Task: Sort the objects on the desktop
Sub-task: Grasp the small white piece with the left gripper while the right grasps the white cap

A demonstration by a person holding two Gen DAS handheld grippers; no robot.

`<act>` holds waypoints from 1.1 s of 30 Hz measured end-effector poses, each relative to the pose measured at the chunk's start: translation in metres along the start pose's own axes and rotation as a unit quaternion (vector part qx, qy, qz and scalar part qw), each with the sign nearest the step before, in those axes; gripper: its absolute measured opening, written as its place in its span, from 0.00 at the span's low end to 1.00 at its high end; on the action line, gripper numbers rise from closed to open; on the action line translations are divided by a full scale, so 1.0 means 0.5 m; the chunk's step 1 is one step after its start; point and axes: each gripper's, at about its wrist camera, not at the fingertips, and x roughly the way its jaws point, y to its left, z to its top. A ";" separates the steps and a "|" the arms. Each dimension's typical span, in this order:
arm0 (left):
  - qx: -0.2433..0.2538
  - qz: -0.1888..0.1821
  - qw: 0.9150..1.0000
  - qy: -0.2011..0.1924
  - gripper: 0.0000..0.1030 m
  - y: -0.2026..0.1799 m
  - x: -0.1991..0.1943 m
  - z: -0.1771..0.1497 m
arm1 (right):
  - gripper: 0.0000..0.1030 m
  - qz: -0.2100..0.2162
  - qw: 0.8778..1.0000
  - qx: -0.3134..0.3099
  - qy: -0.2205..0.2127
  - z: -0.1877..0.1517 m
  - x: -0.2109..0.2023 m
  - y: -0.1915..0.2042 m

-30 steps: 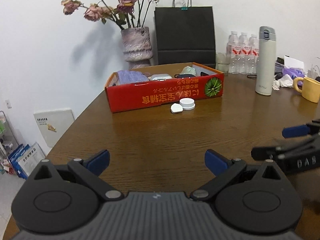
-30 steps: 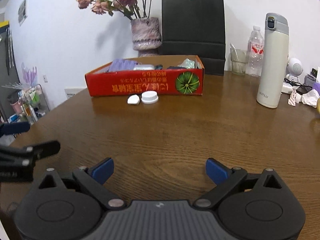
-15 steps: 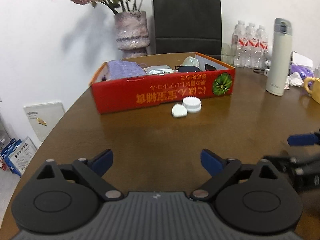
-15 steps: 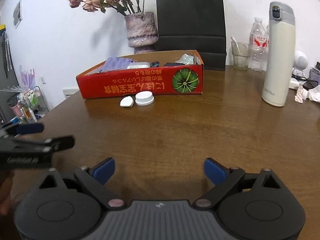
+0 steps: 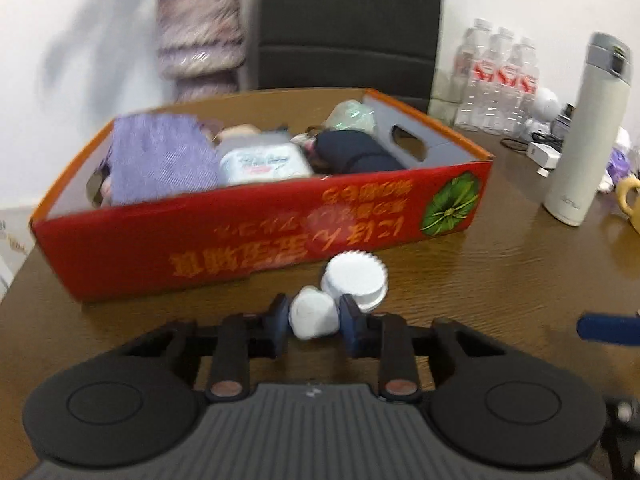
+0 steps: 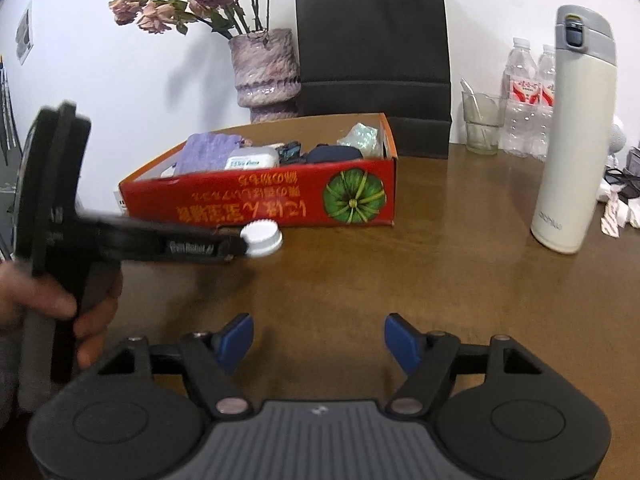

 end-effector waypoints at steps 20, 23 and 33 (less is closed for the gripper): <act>-0.068 0.008 0.996 -0.057 0.27 0.114 -0.107 -0.009 | 0.36 0.025 0.996 -0.084 0.011 0.104 0.233 0.128; -0.061 0.019 0.997 -0.049 0.27 0.109 -0.097 -0.010 | 0.36 0.026 0.996 -0.084 0.008 0.102 0.231 0.127; -0.073 0.020 0.997 -0.033 0.27 0.113 -0.085 -0.016 | 0.38 0.020 0.998 -0.056 0.006 0.110 0.239 0.118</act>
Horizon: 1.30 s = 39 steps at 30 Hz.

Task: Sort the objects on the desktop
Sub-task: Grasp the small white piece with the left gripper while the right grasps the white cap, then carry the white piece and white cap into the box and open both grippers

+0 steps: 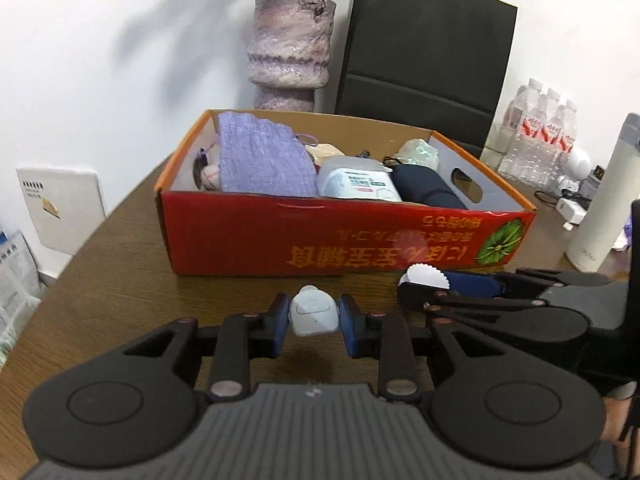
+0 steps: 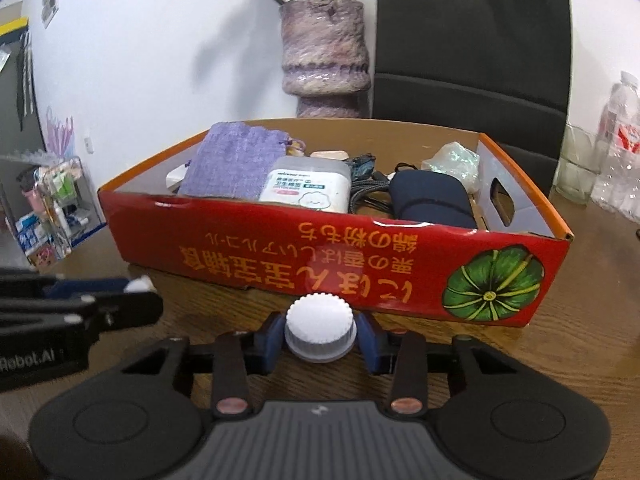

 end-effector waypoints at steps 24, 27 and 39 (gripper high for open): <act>-0.005 0.066 0.991 -0.113 0.27 -0.087 -0.350 -0.153 | 0.37 0.016 0.990 0.022 -0.138 -0.159 -0.405 0.042; -0.008 0.072 0.990 -0.120 0.27 -0.088 -0.374 -0.166 | 0.37 0.015 0.988 0.021 -0.154 -0.185 -0.446 0.043; -0.016 0.074 0.989 -0.123 0.27 -0.062 -0.350 -0.128 | 0.38 -0.003 0.984 0.025 -0.177 -0.168 -0.460 0.021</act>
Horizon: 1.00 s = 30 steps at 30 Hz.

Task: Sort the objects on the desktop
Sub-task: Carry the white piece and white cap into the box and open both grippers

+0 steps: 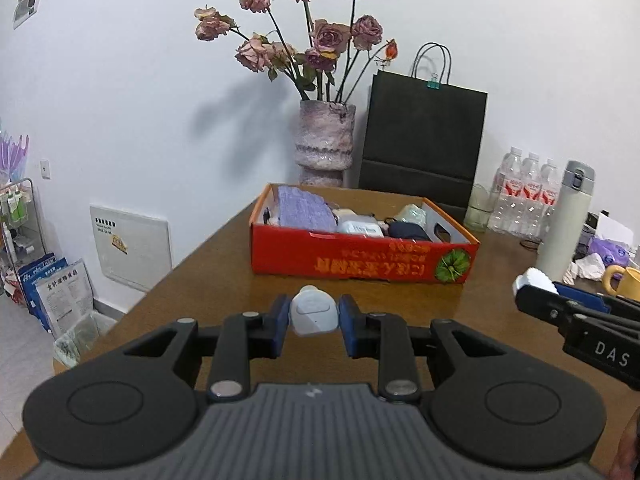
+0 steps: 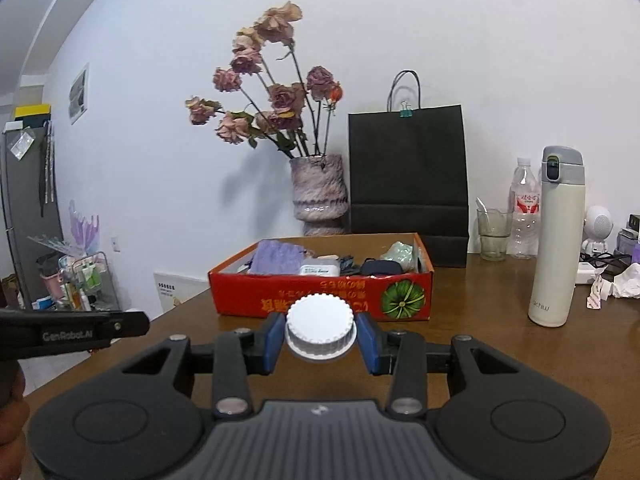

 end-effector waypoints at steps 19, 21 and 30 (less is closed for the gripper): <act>0.037 -0.071 0.987 0.139 0.27 0.042 0.470 0.281 | 0.38 0.030 0.982 0.067 0.173 0.244 0.483 -0.139; 0.054 -0.059 0.983 0.167 0.27 0.036 0.519 0.279 | 0.38 0.026 0.976 0.062 0.206 0.257 0.546 -0.138; 0.059 -0.037 0.970 0.232 0.66 0.059 0.602 0.266 | 0.53 0.024 0.954 0.097 0.283 0.215 0.708 -0.144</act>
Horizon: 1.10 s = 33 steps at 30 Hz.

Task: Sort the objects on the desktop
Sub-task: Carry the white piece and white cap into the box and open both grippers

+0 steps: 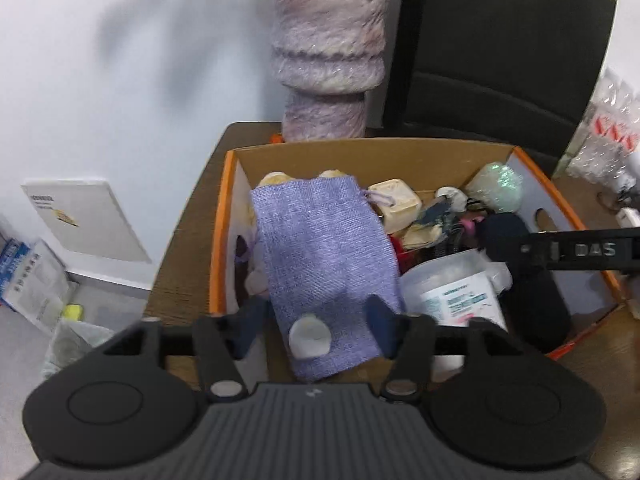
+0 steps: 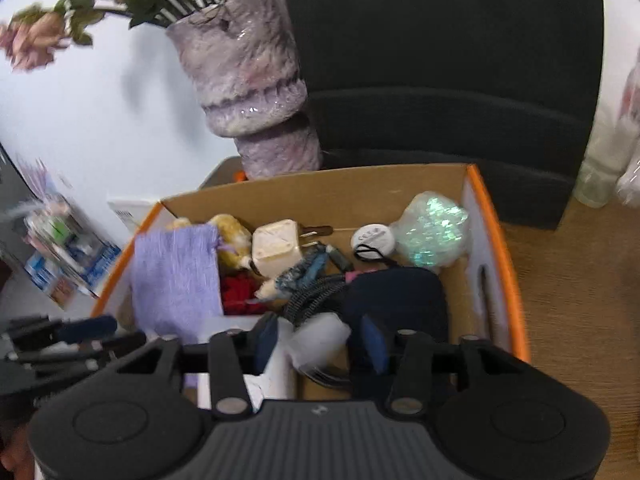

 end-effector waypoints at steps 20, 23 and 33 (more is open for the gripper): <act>-0.053 0.025 0.998 0.002 1.00 -0.027 -0.135 0.001 | 0.85 -0.052 0.998 -0.028 0.002 -0.021 -0.134 0.014; -0.050 0.041 0.997 -0.031 1.00 -0.041 -0.177 -0.026 | 0.87 -0.076 0.997 -0.033 -0.005 -0.045 -0.155 0.013; -0.018 0.056 0.991 -0.121 1.00 -0.101 -0.276 -0.140 | 0.99 -0.085 0.987 -0.065 -0.120 -0.166 -0.257 0.050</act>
